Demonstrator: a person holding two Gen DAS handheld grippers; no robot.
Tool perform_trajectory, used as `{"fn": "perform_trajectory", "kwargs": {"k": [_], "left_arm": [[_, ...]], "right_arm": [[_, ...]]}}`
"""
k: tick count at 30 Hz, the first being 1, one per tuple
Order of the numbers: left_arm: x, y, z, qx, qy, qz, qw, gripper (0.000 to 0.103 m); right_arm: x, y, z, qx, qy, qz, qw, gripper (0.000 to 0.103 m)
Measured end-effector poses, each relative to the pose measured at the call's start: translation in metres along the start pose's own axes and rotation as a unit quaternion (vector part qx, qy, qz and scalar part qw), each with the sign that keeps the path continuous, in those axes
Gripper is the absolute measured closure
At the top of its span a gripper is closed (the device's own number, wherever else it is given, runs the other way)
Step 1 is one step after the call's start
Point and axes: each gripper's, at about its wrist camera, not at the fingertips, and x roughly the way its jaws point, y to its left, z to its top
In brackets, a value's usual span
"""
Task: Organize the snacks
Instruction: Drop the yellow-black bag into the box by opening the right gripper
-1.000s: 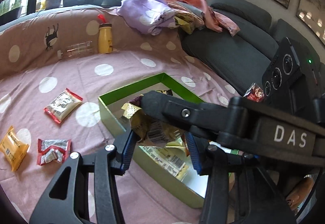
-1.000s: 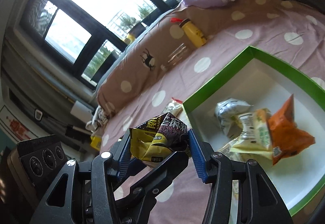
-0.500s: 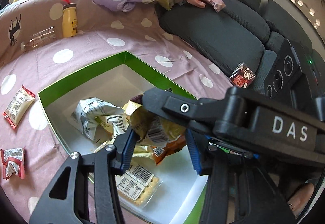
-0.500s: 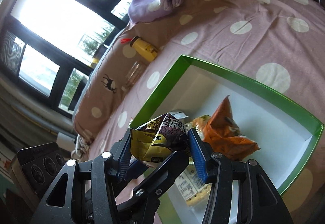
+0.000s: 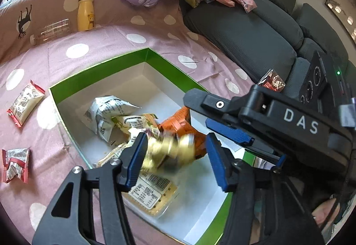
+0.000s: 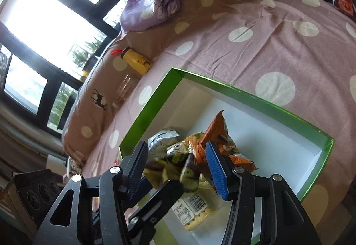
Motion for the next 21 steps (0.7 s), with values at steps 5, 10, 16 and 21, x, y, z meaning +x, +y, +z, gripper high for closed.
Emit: {"fn": "perform_trajectory", "kwargs": {"k": [5,10,16,21], "left_arm": [[-0.04,0.014,-0.006,-0.027,-0.034,0.012,0.999,0.02],[-0.084,0.033,-0.018,-0.057,-0.064,0.049,0.9951,0.013],[-0.133,0.067,-0.045,-0.094,-0.093,0.136,0.9819,0.013],[-0.17,0.108,-0.077,-0.139,-0.114,0.205,0.962,0.012]], "right_arm": [[-0.008,0.015,-0.004,-0.022,-0.02,0.007,1.0,0.028],[-0.011,0.037,-0.011,-0.059,-0.031,0.018,0.998,0.018],[-0.006,0.063,-0.023,-0.1,-0.029,0.011,0.994,0.014],[0.001,0.082,-0.036,-0.129,-0.021,0.002,0.991,0.013]]}}
